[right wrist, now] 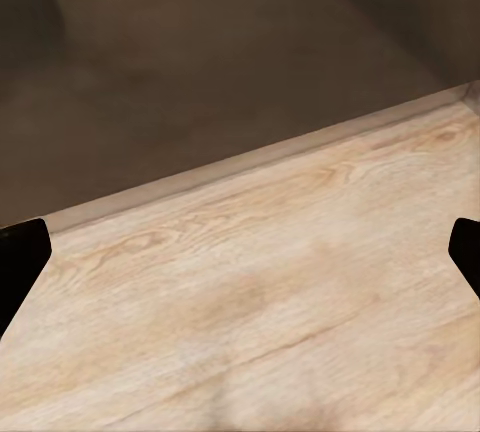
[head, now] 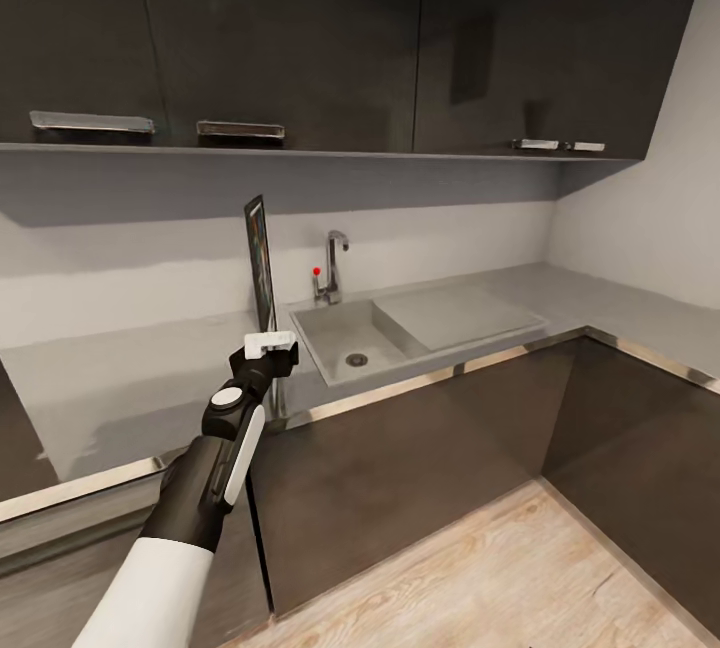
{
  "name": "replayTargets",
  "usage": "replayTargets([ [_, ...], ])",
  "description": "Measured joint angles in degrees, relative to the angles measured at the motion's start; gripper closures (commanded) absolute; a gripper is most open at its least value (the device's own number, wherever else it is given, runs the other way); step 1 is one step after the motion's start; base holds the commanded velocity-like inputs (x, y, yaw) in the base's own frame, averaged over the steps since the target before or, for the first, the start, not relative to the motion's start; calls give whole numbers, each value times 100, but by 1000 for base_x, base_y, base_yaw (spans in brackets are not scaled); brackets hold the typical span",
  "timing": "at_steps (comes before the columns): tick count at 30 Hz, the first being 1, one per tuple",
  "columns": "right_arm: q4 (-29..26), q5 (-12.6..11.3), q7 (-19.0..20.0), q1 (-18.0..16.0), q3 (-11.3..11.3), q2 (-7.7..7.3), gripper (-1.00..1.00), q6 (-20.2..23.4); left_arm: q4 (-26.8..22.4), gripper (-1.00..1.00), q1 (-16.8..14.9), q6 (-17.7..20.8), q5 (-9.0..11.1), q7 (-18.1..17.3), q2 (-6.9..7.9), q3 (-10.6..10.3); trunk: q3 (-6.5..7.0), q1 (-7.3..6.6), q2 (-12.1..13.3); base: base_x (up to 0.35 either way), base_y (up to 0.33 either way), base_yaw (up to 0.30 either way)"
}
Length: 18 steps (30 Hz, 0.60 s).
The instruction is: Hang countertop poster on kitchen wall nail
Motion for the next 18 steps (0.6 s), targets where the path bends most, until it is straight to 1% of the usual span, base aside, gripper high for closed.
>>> replayTargets([
  [4, 0, 0, 0, -2, 0, 0, -100, 0, 2, -100, 0, 0, 0, 0, -1, 0, 0, -1, 0, 228, 0, 0],
  [6, 0, -1, 0, -3, 0, 0, -100, 0, 2, -100, 0, 0, 0, 2, 0, 0, 0, 0, 0, 134, 0, 0],
  [18, 0, -6, 0, 1, 0, -1, -100, 0, -5, -100, 0, 0, 0, 4, 5, 0, 0, 0, 0, 32, 10, 0],
])
